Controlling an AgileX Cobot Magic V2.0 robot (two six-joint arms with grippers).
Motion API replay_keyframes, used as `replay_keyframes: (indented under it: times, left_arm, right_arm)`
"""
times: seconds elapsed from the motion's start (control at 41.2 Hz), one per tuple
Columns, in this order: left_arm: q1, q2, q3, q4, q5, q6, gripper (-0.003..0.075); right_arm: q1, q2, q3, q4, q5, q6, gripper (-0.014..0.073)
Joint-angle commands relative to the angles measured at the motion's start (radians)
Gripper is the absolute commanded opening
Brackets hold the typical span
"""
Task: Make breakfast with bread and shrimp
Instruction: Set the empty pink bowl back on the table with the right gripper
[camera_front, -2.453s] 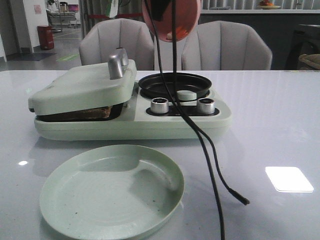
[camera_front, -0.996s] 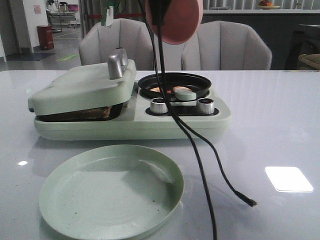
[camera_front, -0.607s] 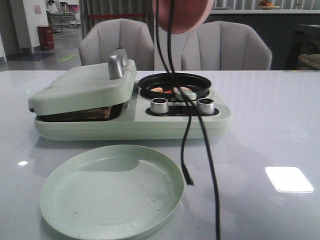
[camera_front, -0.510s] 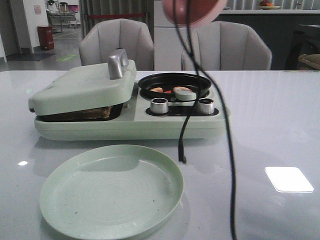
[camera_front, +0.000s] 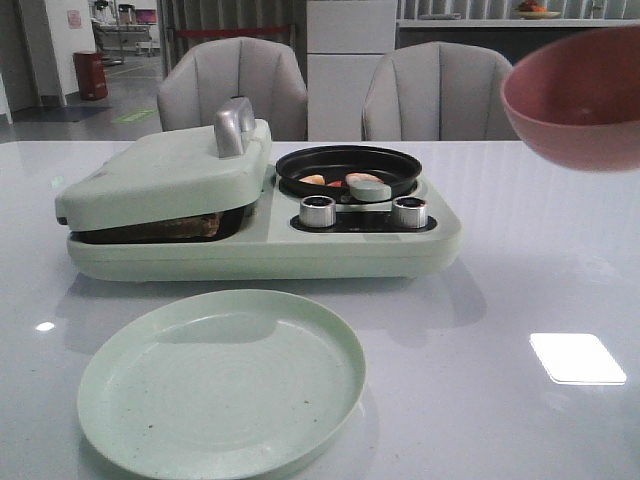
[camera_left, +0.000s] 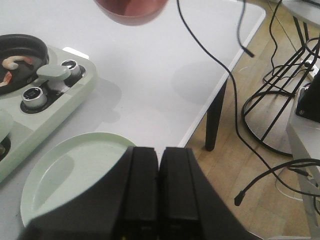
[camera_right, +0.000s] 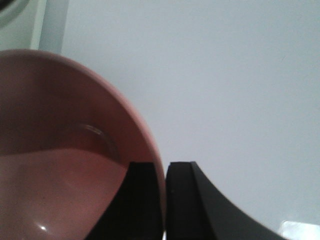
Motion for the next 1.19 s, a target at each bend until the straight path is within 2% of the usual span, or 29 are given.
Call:
replay_keyframes:
  times: [0.0,0.121,0.194,0.413,0.777,0.85,1.02,1.093,1.166]
  left_arm:
    - [-0.005,0.0,-0.028,-0.021,-0.064,0.001,0.0101]
    - [-0.005,0.0,-0.028,-0.023,-0.064,0.001,0.0101]
    - [-0.005,0.0,-0.028,-0.024,-0.064,0.001,0.0101]
    - [-0.005,0.0,-0.028,-0.024,-0.064,0.001,0.0101]
    - [-0.005,0.0,-0.028,-0.026,-0.064,0.001,0.0101]
    - [-0.005,0.0,-0.028,-0.026,-0.064,0.001,0.0101]
    - [-0.005,0.0,-0.028,-0.026,-0.064,0.001,0.0101]
    - [-0.005,0.0,-0.028,-0.026,-0.064,0.001,0.0101]
    - [-0.005,0.0,-0.028,-0.026,-0.064,0.001,0.0101]
  right_arm:
    - [-0.1,-0.089,0.098,0.198,-0.079,-0.14,0.0015]
    - [-0.21,-0.098,0.212,0.377,-0.131,-0.263,0.0015]
    - [-0.257,-0.097,0.268,0.413,-0.188,-0.281,0.0015]
    - [-0.342,-0.087,0.363,0.415,-0.337,-0.281,0.0015]
    - [-0.345,0.065,0.358,0.415,-0.415,-0.281,0.0024]
    - [-0.345,0.09,0.357,0.415,-0.419,-0.281,0.0066]
    - [-0.345,0.111,0.357,0.415,-0.431,-0.281,0.0298]
    - [-0.345,0.11,0.35,0.415,-0.43,-0.281,0.0371]
    - [-0.345,0.109,0.329,0.415,-0.408,-0.281,0.0402]
